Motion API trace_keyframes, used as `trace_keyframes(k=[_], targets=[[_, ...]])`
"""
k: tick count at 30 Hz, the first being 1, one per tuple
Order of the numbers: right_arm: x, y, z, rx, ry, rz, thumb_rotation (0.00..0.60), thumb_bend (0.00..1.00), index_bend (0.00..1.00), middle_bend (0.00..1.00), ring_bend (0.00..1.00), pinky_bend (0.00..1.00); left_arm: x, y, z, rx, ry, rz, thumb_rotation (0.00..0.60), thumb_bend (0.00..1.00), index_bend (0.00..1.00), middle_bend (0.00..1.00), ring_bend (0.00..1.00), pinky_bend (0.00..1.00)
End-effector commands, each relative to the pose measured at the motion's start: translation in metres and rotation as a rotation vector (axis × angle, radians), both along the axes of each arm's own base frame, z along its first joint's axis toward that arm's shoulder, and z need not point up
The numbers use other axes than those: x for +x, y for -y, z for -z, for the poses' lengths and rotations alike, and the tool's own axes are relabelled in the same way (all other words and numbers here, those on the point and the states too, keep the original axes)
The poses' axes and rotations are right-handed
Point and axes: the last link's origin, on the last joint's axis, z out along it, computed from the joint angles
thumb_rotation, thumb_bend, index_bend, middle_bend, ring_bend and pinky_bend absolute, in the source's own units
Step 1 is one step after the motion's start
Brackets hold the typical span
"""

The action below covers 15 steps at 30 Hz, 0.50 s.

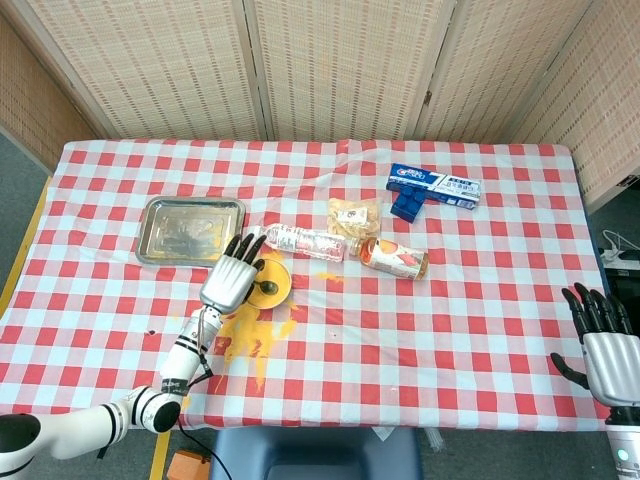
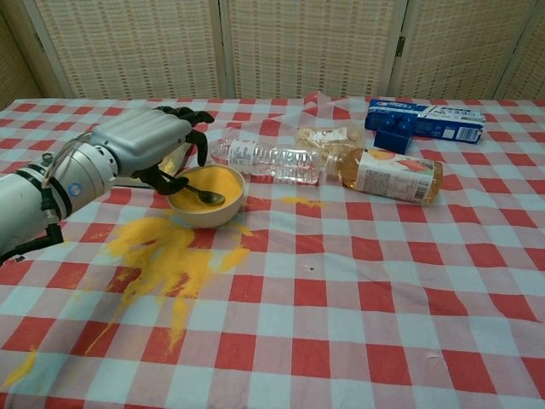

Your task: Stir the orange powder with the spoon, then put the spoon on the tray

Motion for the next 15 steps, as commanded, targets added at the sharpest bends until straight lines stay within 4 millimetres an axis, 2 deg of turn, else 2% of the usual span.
trace_keyframes(k=[1,3,8,11,15], targets=[[0.000,-0.001,0.000,0.001,0.000,-0.001,0.600,0.13,0.00,0.00,0.00,0.00,-0.004,0.000,-0.007,-0.002,0.003,0.000,0.600,0.46,0.39,0.02,0.00,0.09],[0.001,-0.001,0.000,0.002,0.002,-0.004,0.600,0.13,0.00,0.00,0.00,0.00,-0.009,-0.002,-0.014,-0.002,-0.004,-0.006,0.600,0.51,0.38,0.01,0.00,0.09],[0.002,-0.002,0.001,0.003,0.002,-0.009,0.600,0.13,0.00,0.00,0.00,0.00,-0.025,-0.011,-0.027,-0.011,-0.013,-0.065,0.600,0.75,0.35,0.01,0.00,0.06],[0.003,-0.002,0.001,0.003,0.002,-0.010,0.600,0.14,0.00,0.00,0.00,0.00,-0.032,-0.014,-0.030,-0.028,-0.027,-0.090,0.600,0.81,0.33,0.00,0.00,0.05],[0.003,-0.003,0.001,0.003,0.002,-0.013,0.600,0.14,0.00,0.00,0.00,0.00,-0.038,-0.016,-0.031,-0.047,-0.048,-0.111,0.600,0.82,0.33,0.00,0.00,0.04]])
